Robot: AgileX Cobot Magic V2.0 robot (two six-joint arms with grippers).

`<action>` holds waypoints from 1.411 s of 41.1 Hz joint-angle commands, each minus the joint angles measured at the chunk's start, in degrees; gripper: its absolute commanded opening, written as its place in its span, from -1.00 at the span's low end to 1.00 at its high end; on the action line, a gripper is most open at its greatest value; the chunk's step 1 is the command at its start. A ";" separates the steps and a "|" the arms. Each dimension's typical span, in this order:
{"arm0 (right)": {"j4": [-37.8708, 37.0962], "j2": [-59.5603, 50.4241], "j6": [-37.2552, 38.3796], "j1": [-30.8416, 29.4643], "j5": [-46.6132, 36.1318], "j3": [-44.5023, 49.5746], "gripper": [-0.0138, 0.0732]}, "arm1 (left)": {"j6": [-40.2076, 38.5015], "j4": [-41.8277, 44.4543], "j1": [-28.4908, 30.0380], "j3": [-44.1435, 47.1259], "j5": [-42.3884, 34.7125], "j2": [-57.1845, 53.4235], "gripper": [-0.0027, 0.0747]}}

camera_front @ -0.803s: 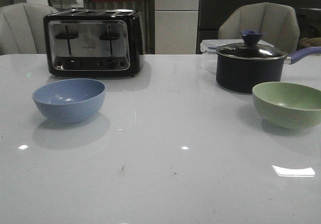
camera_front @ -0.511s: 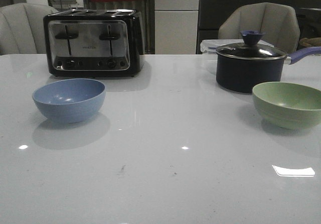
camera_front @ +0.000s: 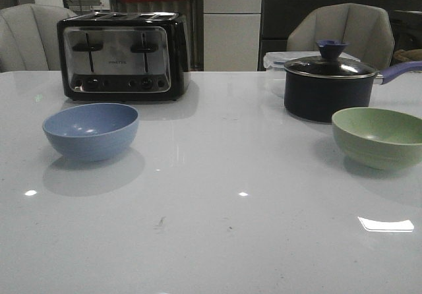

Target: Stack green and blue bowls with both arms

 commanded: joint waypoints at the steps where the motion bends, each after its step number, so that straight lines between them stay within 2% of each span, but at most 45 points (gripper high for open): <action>1: -0.34 -1.11 0.00 0.12 -5.39 -0.91 -0.55 | -0.07 0.08 0.16 0.21 -6.09 -1.12 -0.69; 5: 0.96 -1.11 0.00 0.12 -5.32 -3.65 -0.55 | -0.07 0.08 0.16 -1.16 -7.75 -1.12 -0.69; 10: 0.96 -1.06 0.00 0.12 -3.13 -8.83 -0.55 | -0.15 -0.29 0.16 -7.45 -4.31 -1.04 -0.69; 16: 0.53 0.97 0.00 0.12 2.84 -17.87 -0.55 | -0.15 -0.44 0.16 -18.62 6.37 1.25 -0.69; 24: 0.00 10.37 0.00 0.12 13.06 -31.12 -0.55 | -0.15 -0.44 0.16 -33.19 20.84 10.19 -0.69; 29: 0.00 16.75 0.00 0.12 19.96 -36.63 -0.55 | -0.15 -0.94 0.16 -38.03 29.02 16.54 -0.69; 41: -0.31 30.34 0.00 0.12 30.66 -37.59 -0.55 | -0.15 -2.22 0.16 -38.53 36.47 26.10 -0.69; 53: -0.31 40.91 0.00 0.12 33.23 -37.59 -0.55 | -0.15 -2.31 0.16 -38.43 37.00 31.41 -0.69; 56: -0.31 43.24 0.00 0.12 33.13 -37.59 -0.51 | -0.15 -2.31 0.16 -38.43 36.76 32.05 -0.60; 58: -0.31 44.27 0.00 0.12 33.01 -37.59 -0.38 | -0.15 -2.31 0.16 -38.43 36.62 32.35 -0.44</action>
